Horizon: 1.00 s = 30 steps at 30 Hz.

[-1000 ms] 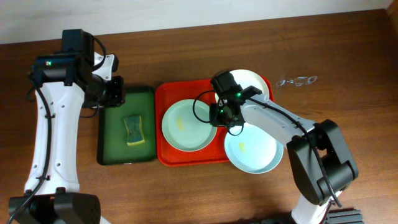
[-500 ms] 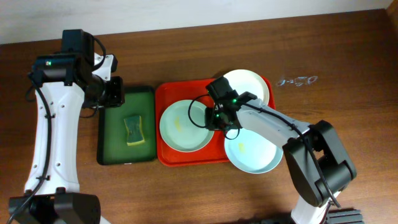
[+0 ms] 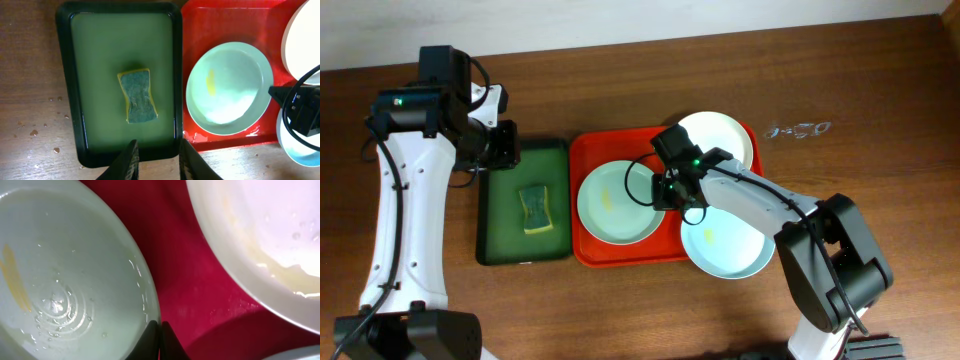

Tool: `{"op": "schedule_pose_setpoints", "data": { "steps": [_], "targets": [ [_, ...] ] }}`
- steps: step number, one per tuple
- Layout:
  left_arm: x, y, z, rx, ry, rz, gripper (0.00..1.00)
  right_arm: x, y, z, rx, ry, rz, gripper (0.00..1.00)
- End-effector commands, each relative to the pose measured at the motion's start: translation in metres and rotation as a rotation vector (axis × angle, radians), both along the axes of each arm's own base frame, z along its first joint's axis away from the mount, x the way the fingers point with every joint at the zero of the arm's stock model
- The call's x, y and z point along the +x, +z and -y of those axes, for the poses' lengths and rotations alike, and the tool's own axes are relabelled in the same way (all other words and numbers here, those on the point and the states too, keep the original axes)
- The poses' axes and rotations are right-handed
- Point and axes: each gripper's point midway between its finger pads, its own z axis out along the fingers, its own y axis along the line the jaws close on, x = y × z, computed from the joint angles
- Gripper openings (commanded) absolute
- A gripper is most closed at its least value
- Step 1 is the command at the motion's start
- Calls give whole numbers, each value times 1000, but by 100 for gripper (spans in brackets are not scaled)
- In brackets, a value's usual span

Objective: Clean dirty plates on tray and stack at the side
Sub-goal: 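Lower right gripper and grip the pale green plate's rim, then lower left gripper onto the sponge in the green tray and grasp it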

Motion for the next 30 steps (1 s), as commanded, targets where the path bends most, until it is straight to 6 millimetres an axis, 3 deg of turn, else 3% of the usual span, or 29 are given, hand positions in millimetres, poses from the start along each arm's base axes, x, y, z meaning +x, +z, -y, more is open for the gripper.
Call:
{"op": "schedule_pose_setpoints", "data": {
  "steps": [1,7,8,11,19,30],
  "targets": [
    [0,-4,-1,1,27,-17,25,-11,-6,7,-41,1,-39,4],
    [0,-4,-1,1,27,-18,26,-4,10,11,-32,-59,-62,5],
    [0,-4,-1,1,27,-18,25,-4,10,14,-34,-66,-67,10],
    [0,-4,-1,1,27,-18,27,-6,11,13,12,-73,-101,45],
    [3,-16,-8,40,49,-47,34,-4,12,15,47,-87,-114,46],
    [6,-91,-7,55,49,-275,43,-1,13,14,54,-86,-99,46]
  ]
}}
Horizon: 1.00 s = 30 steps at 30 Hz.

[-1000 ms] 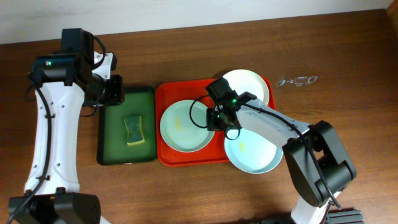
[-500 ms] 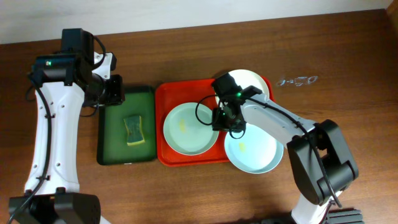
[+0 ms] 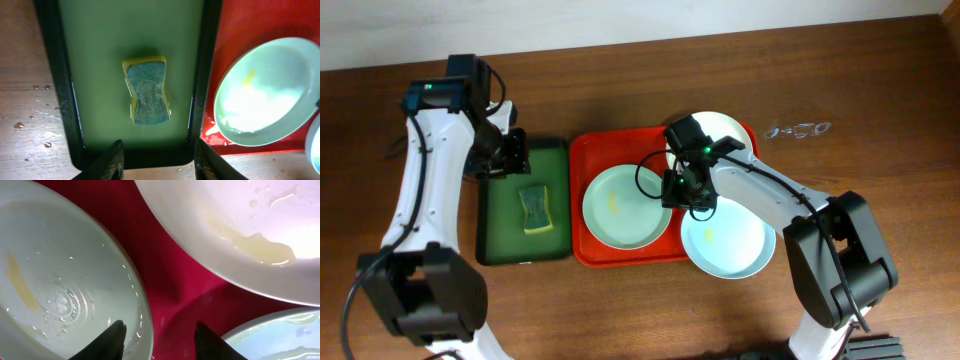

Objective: Clean dirty plates on tray and stack at the side
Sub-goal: 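Lower left gripper onto the sponge in the green tray and grasp it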

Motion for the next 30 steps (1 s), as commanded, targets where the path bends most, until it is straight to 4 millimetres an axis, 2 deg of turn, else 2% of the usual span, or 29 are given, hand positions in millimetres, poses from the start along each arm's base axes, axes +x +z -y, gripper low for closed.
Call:
{"op": "schedule_pose_setpoints", "data": {
  "steps": [1,4,8,10,13,16,18,23,26,27,30],
  "targets": [
    [-3,-28,0,10,20,-89,43,7,5,-3,17,-5,17,46],
    [-4,-44,1,13,53,-135,45,7,5,-4,18,-5,18,46],
    [-12,-68,13,18,21,-158,50,7,5,-4,18,-5,18,46],
    [-21,-87,10,84,66,-182,49,7,5,-4,18,-5,18,46],
    [-24,-104,10,115,73,-178,44,7,5,-4,17,-5,18,46],
    [-30,-113,4,149,101,-190,33,7,5,-3,17,-5,18,46],
    [-29,-114,-3,194,116,-182,35,7,5,-4,17,-5,18,46],
    [-27,-117,-3,190,116,-169,39,7,5,-4,17,-5,17,46],
    [-24,-124,-2,186,118,-150,36,7,5,-4,17,-5,18,46],
    [-24,-127,-2,185,118,-145,31,7,5,-4,17,-5,18,47],
    [-24,-131,-1,176,117,-142,33,7,5,-4,17,-5,18,46]
  ]
}}
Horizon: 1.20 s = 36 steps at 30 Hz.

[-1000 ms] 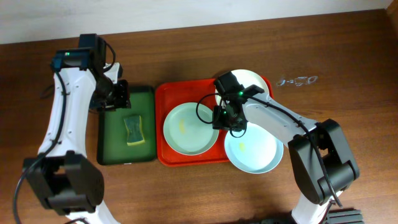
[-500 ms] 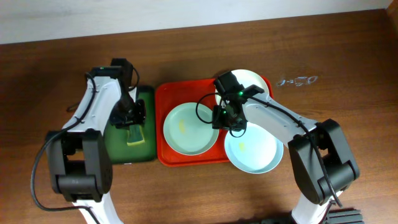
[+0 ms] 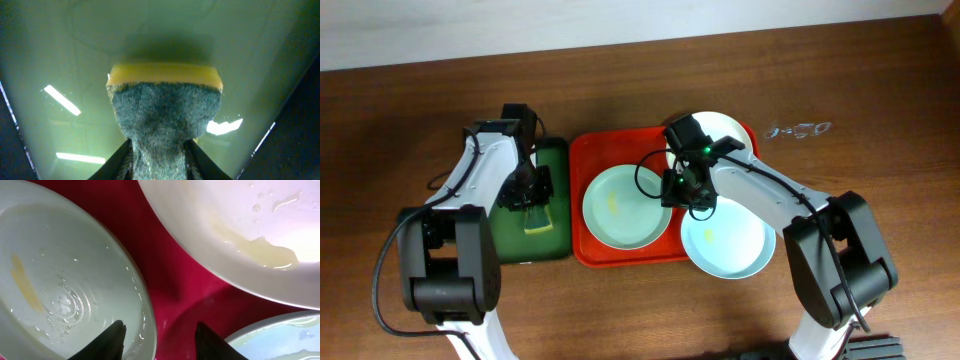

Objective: Clean dirty plates on tray and stack at the side
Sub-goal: 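Lower left gripper onto the sponge in the green tray and grasp it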

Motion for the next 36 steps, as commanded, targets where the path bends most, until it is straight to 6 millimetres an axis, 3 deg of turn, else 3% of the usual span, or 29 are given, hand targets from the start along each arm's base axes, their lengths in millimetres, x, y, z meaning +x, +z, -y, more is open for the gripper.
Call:
{"op": "schedule_pose_setpoints", "data": {
  "steps": [1,3,5,10,17,20,24,27,30,33,36],
  "targets": [
    [-5,-6,-1,6,4,-18,33,5,5,-2,11,-6,12,46],
    [-5,-6,4,-30,-36,-20,34,5,5,-2,11,-6,12,47],
    [-4,-6,5,-32,-42,-17,34,5,5,-2,12,-6,12,54],
    [-4,-8,5,-33,-42,-11,34,5,2,-3,12,-4,13,54],
    [-4,-8,5,-33,-41,-11,35,2,-8,-11,21,18,41,31],
    [-4,-8,5,-33,-41,-11,39,1,-9,-12,-13,31,56,37],
    [-3,-8,5,-34,-42,-11,45,1,-10,-13,-22,36,63,37],
    [-3,-8,5,-34,-41,-7,44,3,-11,-8,-52,28,77,36],
    [-2,-8,5,-34,-42,-6,43,3,-12,-8,-52,28,74,27],
    [-2,-8,5,-34,-41,-4,43,2,-17,-8,-57,28,64,35],
    [-1,-8,5,-34,-41,-3,41,1,-27,-9,-58,31,41,35]
  ]
}}
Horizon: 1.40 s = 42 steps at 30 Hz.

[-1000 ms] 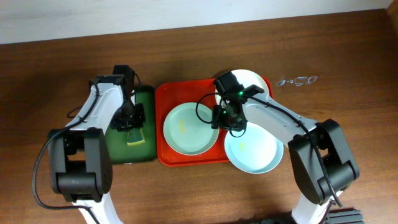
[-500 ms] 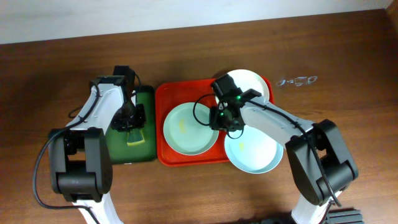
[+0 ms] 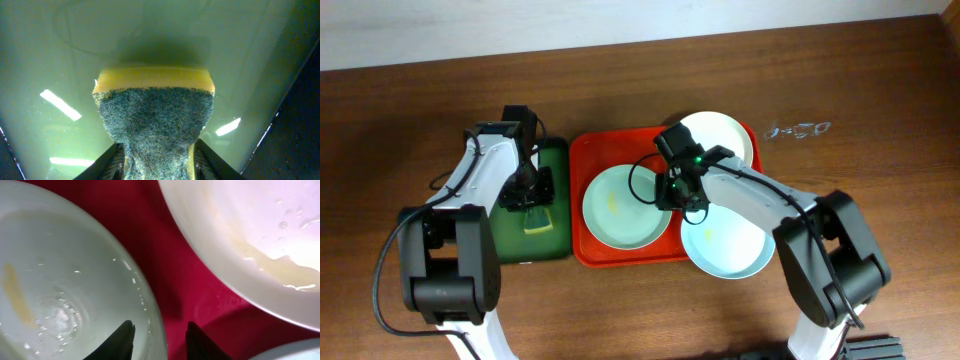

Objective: Clean dirty plates on tray and stack at the side
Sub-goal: 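Lower left gripper onto the sponge in the green tray and grasp it, then lift the sponge with left gripper and carry it over the pale green plate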

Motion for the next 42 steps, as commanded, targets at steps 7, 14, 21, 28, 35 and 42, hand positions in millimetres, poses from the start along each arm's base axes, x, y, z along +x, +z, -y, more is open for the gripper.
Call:
{"op": "schedule_pose_setpoints", "data": {
  "steps": [7,14,21,28,35,42],
  "targets": [
    [7,3,1,-5,-18,35,43,-3,-13,-1,-11,4,-21,28],
    [17,96,3,-34,-21,286,52,-4,-13,0,-13,4,-24,33],
    [15,101,2,-35,-21,302,82,-4,-13,0,-13,4,-25,33],
    [14,100,2,-36,-21,300,67,-4,-13,0,-13,4,-24,33],
    [-6,73,0,-27,-21,227,50,-4,-13,0,-13,4,-24,32],
    [-6,41,0,-31,-20,256,33,-4,-13,0,-12,4,-24,32]
  ]
}}
